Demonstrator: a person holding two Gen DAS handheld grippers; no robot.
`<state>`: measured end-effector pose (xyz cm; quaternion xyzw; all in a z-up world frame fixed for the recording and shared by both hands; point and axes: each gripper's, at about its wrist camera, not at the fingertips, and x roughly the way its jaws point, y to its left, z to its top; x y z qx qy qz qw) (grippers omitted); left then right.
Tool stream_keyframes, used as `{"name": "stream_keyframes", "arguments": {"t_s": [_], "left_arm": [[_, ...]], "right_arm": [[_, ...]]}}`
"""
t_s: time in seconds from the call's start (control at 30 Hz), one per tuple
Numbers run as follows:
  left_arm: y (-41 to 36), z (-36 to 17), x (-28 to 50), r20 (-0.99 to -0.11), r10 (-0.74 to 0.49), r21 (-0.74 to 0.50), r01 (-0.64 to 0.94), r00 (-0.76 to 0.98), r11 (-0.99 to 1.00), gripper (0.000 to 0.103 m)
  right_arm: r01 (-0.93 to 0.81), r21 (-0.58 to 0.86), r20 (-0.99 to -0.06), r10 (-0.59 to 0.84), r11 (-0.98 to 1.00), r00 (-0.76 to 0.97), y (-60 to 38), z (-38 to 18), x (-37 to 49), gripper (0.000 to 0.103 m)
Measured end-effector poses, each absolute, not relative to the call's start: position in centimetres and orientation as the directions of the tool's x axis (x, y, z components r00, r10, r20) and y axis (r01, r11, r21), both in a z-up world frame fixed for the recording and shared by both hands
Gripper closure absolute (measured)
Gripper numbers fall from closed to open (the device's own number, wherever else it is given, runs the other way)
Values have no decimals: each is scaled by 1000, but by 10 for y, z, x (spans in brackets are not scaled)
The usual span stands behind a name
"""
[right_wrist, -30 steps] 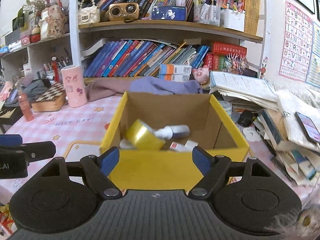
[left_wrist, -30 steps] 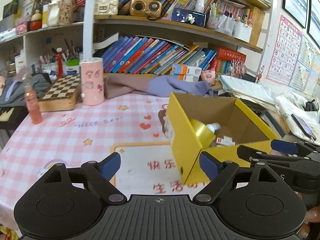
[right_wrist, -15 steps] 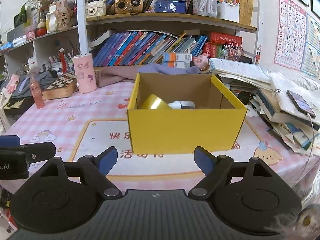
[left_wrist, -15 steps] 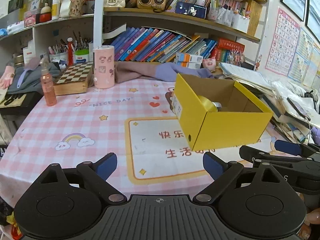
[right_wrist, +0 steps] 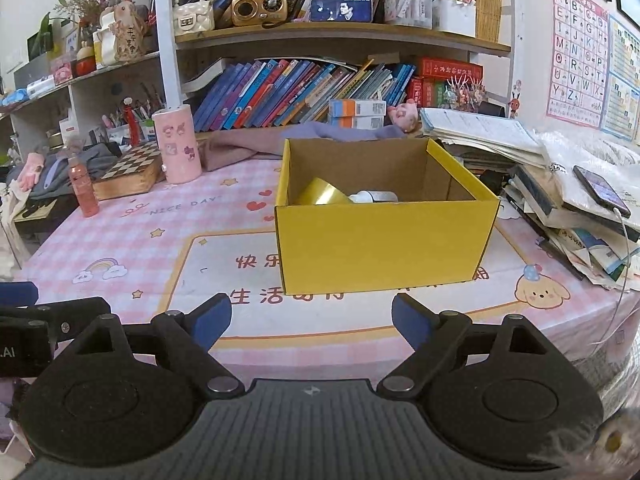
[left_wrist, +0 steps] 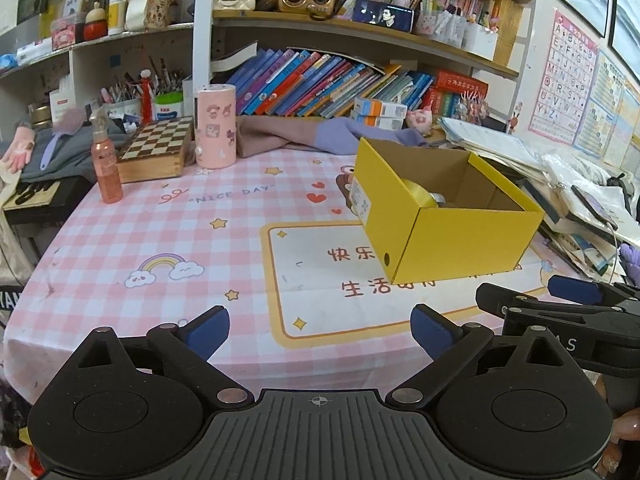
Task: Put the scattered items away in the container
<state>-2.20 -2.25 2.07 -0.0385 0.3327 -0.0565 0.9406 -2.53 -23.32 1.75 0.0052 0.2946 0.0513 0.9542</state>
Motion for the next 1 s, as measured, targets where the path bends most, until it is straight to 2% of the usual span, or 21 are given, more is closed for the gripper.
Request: {"name": "stream_keyframes", "arguments": {"t_s": [0.43, 1.0], "left_arm": [[-6, 14, -29, -659, -74, -99, 12, 748, 995, 4], [-7, 13, -33, -677, -48, -62, 7, 735, 998, 4]], "right_arm": [[-137, 41, -598, 134, 990, 791, -217, 14, -28, 11], [-156, 48, -615, 152, 987, 773, -214, 13, -28, 5]]}}
